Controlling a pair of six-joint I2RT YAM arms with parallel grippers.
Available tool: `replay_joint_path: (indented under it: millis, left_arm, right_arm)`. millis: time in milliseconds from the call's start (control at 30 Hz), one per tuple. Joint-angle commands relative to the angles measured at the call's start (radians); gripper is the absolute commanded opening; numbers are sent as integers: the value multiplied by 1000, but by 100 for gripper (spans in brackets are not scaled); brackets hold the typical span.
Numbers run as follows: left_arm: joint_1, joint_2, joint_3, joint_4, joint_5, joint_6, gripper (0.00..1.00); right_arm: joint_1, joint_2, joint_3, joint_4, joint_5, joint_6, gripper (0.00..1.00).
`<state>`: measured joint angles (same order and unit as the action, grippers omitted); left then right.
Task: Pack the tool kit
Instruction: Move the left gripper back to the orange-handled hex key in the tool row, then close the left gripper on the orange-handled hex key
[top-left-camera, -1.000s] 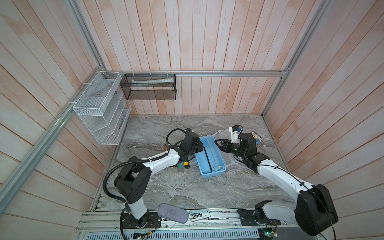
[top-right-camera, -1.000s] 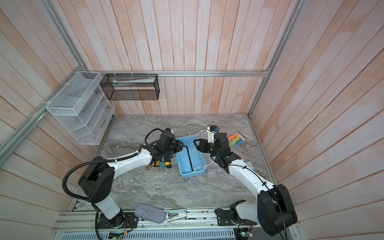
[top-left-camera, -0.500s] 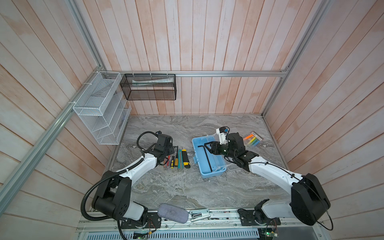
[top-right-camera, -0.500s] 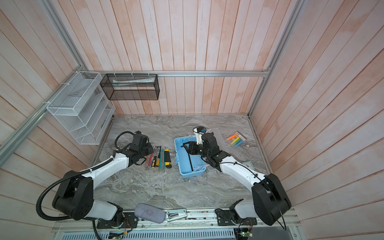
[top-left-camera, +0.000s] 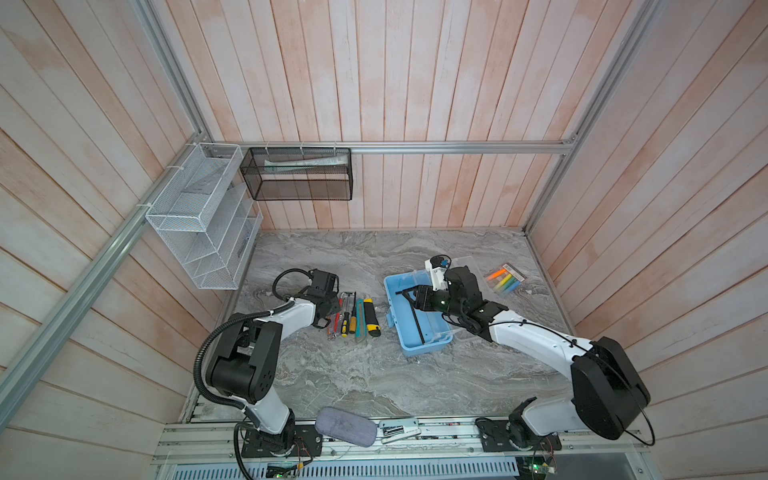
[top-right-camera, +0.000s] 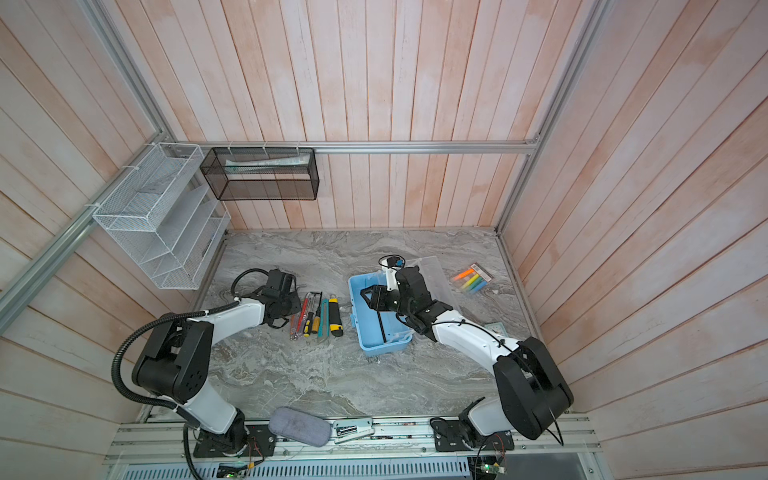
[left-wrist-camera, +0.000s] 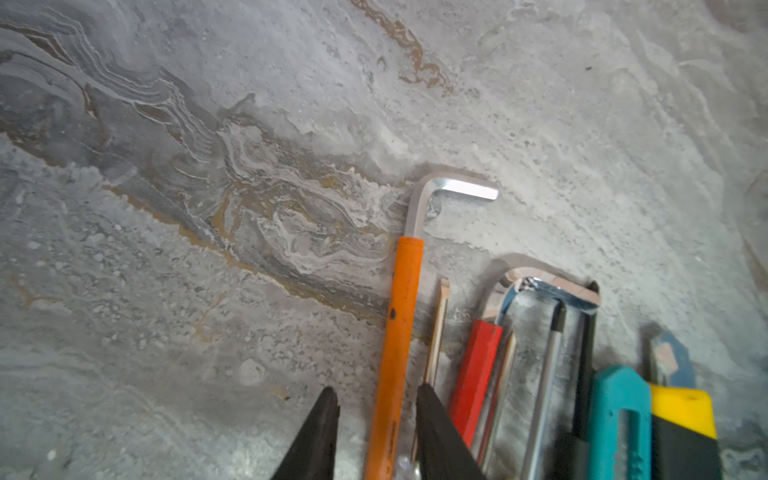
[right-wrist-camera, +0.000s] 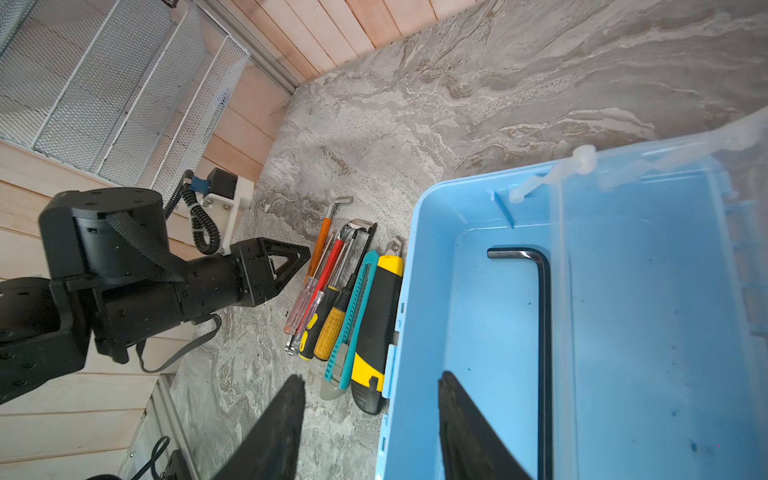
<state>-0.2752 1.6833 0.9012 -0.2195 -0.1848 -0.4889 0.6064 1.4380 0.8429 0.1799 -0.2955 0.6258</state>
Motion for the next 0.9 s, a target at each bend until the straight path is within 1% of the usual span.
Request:
replay_joint_path:
  millis: [0,267,533,767,867]
  left_arm:
    - [3,37,45,23,-10,31,32]
    - [4,79,58,29,-18,32,30]
    - [3,101,62,26,-24,26,25]
    - [-28,118,62,-1,-99,13,24]
    - [-37,124,68,-16,-117,11,22]
  right_arm:
    - [3,14,35,12,14,6,51]
    - [3,14,22,19,16,12,51]
    - [4,20,19,26,9,12,51]
    - [4,29,13,43,-8,20,51]
    - [3,33,16,49,-10,20,51]
